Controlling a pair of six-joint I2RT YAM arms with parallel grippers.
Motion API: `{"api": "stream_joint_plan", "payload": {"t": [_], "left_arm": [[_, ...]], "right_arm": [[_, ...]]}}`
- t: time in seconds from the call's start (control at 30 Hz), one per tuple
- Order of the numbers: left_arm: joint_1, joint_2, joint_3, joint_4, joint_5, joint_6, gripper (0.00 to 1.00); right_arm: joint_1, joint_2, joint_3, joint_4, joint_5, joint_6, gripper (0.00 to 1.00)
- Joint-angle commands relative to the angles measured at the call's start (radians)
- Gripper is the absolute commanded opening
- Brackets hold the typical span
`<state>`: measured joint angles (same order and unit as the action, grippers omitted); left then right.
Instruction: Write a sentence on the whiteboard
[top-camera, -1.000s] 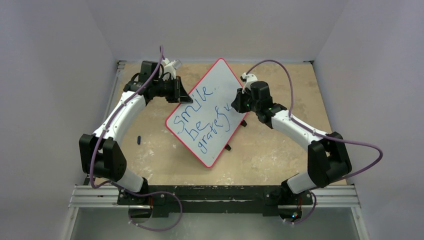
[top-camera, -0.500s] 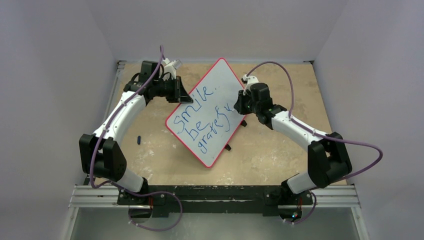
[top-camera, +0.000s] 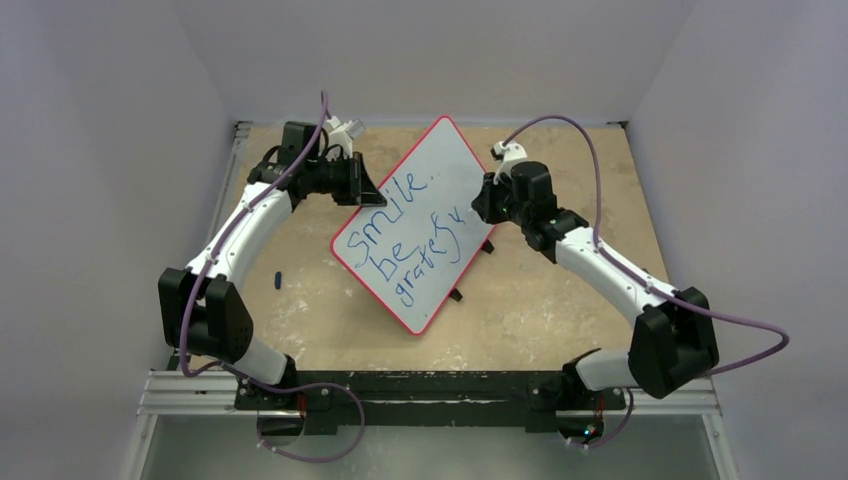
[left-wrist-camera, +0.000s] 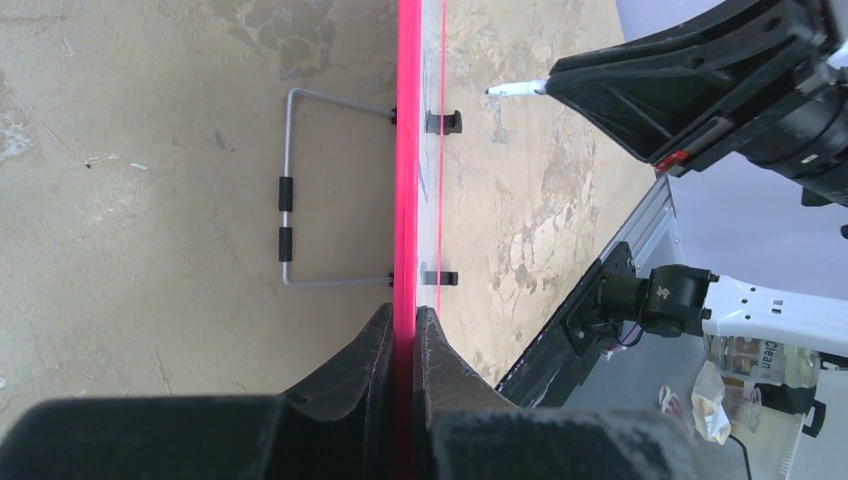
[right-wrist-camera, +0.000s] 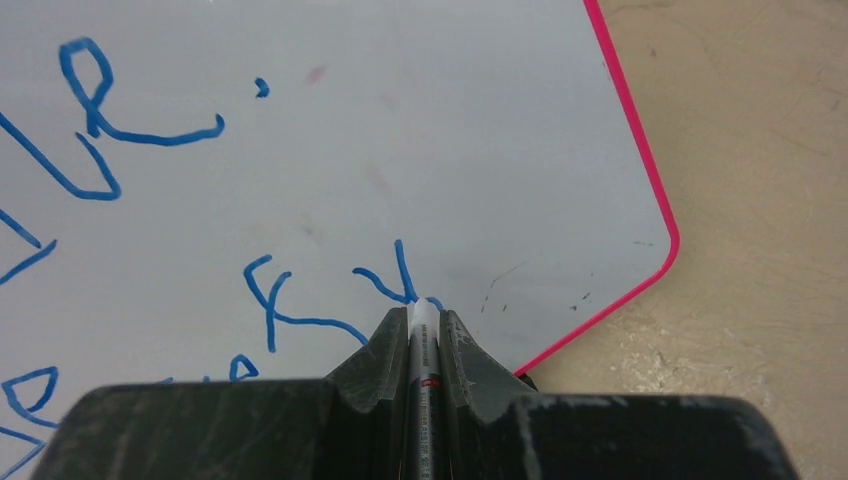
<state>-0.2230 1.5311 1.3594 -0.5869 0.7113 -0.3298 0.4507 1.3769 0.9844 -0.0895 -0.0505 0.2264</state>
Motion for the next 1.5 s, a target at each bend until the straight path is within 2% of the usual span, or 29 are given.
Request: {"api": "stream_joint_plan", "payload": {"t": [0.0,0.43,0.83,1.47], "left_arm": [[0.003,-0.053,0.018,0.056,-0.016,0.028,0.0],[0.002,-0.06,0.016,0.06,-0.012,0.025,0.0],[0.002,-0.058,0.015,0.059,-0.012,0.026,0.0],[0.002,-0.058,0.017,0.059,-0.012,0.025,0.0]], "right_arm": [[-0.005,-0.016,0.071,0.042,0.008,0.0,0.0],[-0.006,0.113,0.239,0.079,-0.055,0.05,0.0],[-0.009,0.188,0.269,0.113,-0.071,0.07,0.0],[-0.015,0.172,0.134,0.137,-0.078,0.057,0.0]]}}
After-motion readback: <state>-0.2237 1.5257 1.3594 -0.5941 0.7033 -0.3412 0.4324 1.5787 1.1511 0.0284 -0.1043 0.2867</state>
